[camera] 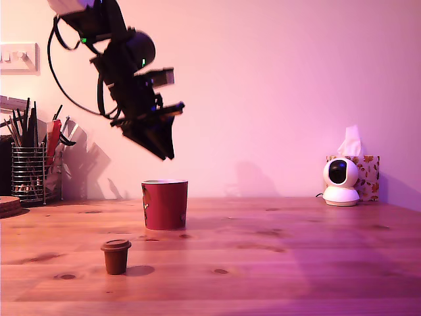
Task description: Pick up the coffee capsules on the table and drop them inside the coffee cup
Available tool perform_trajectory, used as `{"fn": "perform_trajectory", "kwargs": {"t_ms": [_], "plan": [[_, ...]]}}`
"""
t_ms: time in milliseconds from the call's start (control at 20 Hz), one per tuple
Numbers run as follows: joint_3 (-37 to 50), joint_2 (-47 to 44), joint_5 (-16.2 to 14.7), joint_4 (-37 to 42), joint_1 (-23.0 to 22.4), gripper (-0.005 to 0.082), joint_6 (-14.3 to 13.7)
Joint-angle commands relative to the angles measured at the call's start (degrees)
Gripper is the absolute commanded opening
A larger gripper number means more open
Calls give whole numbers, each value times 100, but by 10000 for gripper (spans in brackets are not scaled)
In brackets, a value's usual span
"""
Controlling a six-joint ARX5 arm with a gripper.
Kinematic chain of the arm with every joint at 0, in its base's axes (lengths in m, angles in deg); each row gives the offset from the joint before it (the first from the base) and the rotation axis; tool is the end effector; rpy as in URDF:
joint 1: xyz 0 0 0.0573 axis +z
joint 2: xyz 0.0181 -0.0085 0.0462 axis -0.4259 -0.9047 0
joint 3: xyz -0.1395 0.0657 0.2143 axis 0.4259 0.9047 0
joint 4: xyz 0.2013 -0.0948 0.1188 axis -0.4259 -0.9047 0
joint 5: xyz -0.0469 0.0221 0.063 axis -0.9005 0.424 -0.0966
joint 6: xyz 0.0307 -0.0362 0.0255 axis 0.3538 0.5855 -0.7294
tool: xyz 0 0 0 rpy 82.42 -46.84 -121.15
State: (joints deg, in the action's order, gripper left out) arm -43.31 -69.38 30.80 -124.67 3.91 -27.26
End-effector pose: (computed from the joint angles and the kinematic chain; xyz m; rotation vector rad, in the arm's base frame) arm 0.4387 -0.1775 0.2534 0.2590 0.9168 -0.6333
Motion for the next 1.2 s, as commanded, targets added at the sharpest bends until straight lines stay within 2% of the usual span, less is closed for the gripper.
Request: {"fn": "perform_trajectory", "kwargs": {"t_ms": [0,400,500,550,900,1150], "plan": [[39,101,-98,-11,-24,-19,-48],[46,444,-503,22,-20,-19,-55],[46,496,-634,46,-20,-19,-90],[46,555,-680,90,-20,-19,-192],[85,1106,-885,697,-24,-20,-181],[289,1469,-1029,765,-20,-20,-201]]}}
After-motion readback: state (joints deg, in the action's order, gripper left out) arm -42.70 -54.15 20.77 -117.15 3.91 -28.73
